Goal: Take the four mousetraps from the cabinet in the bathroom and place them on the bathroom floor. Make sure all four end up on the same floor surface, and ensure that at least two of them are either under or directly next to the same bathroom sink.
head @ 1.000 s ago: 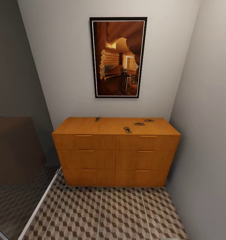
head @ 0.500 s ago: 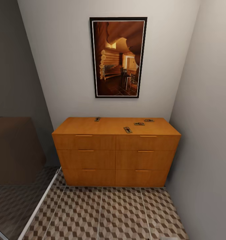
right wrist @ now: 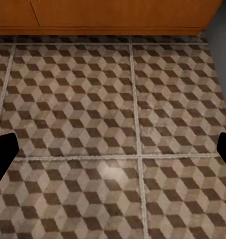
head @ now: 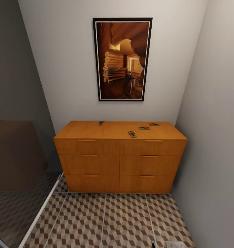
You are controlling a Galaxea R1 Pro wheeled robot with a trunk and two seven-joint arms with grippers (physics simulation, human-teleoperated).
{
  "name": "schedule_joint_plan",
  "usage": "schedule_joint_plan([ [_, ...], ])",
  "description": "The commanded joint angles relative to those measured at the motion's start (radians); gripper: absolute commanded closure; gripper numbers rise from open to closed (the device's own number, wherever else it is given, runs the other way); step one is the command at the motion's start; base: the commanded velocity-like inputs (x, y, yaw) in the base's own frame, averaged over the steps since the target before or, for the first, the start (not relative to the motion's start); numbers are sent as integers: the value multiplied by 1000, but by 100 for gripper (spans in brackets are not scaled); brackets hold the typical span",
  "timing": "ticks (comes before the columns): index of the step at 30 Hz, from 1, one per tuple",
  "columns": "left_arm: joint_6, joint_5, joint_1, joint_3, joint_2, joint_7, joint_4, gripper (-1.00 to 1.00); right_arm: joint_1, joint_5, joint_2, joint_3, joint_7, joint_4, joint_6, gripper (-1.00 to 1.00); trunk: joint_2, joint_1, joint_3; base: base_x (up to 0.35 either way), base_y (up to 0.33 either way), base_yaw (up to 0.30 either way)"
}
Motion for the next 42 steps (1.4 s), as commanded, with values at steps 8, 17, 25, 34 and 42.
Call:
schedule_joint_plan([
  [8,-7,1,0,-6,-8,3,6,-100,-42,3,23,0,-11,9,11,-100,0,0,-1,0,0,0],
  [17,-7,1,0,-5,-13,2,13,-100,-46,1,18,1,-10,58,5,-100,0,0,-1,0,0,0],
  [25,-7,1,0,-5,-14,2,13,-100,-46,1,16,1,-8,70,3,-100,0,0,-1,0,0,0],
  [34,-7,1,0,-5,-14,2,13,-100,-47,1,17,2,-8,68,5,-100,0,0,-1,0,0,0],
  [42,-7,1,0,-6,-14,2,13,-100,-47,4,16,1,-14,34,14,-100,0,0,-1,0,0,0],
])
